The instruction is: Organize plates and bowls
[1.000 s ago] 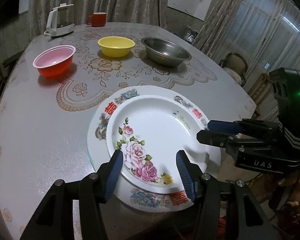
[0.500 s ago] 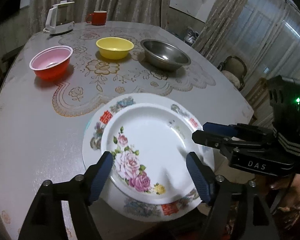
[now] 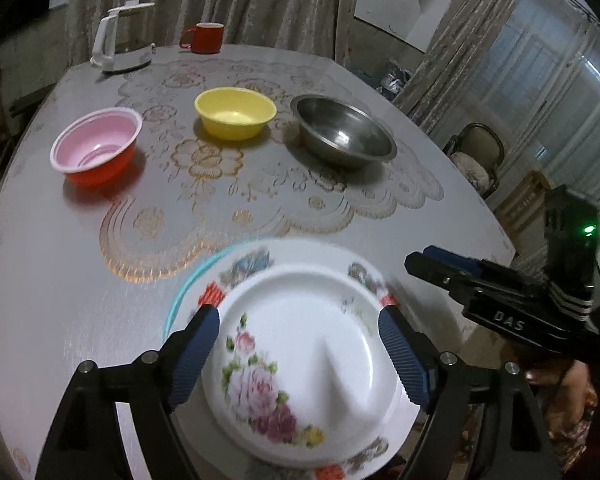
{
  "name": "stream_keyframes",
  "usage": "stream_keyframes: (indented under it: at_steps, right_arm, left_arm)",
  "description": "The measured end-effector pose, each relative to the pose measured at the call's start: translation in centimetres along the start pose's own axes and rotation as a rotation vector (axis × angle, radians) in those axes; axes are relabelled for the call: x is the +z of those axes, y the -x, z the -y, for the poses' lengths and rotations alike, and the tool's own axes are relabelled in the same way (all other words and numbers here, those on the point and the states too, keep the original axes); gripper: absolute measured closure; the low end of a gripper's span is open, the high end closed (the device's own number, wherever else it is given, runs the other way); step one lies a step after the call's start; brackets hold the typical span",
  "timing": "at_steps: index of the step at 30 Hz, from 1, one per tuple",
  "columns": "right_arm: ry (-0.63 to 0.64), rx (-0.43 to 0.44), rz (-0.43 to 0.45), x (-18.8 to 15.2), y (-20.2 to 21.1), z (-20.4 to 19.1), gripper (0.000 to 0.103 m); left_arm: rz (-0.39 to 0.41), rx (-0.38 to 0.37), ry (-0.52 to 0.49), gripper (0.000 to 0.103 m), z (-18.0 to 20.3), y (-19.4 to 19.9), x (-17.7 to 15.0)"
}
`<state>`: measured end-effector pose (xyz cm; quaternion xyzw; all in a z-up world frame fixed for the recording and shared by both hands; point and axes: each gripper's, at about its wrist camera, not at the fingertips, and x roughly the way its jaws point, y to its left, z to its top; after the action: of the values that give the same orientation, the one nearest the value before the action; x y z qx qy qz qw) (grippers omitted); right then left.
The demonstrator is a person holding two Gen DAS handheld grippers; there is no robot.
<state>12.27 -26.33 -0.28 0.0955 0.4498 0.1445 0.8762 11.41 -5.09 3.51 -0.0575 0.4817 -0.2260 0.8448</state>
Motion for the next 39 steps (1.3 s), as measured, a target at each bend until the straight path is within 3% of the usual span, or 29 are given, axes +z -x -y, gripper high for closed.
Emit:
stream_keyframes:
  at_steps: [5, 14, 18, 21, 33, 36, 37, 39]
  right_arm:
    - [-0.084, -0.022, 0.0, 1.0, -1.1, 3.2, 0.061]
    - [-0.191, -0.082, 0.042, 4.6, -2.3, 7.6, 0.059]
    - [-0.227, -0.088, 0.082, 6.6, -2.6, 9.0, 0.048]
    - [-0.257, -0.091, 0.111, 8.0, -3.1, 10.1, 0.046]
    - [-0.388, -0.044, 0.073, 12.3, -8.4, 13.5, 0.046]
    - [-0.407, -0.046, 0.045, 12.5, -9.8, 14.0, 0.046]
    - [-0.41, -0.049, 0.036, 12.5, -10.2, 14.1, 0.047]
    - [-0.408, -0.035, 0.028, 12.5, -10.8, 14.2, 0.061]
  left_arm:
    - [0.017, 0.008, -0.003, 0.017, 0.1, -1.0, 2.3]
    - [-0.004, 0.009, 0.088, 0.017, -1.3, -4.4, 7.0]
    - [-0.008, 0.011, 0.093, 0.017, -1.2, -6.3, 9.5]
    - [-0.01, 0.025, 0.089, 0.017, -1.0, -7.8, 11.2]
    - [-0.095, 0.012, 0.088, 0.02, 0.3, -14.6, 15.8]
    - [-0.116, 0.021, 0.07, 0.028, 0.7, -16.0, 16.3]
    - [-0.128, 0.023, 0.06, 0.03, 0.8, -16.5, 16.3]
    - [-0.121, -0.001, 0.055, 0.035, 0.9, -16.8, 16.6]
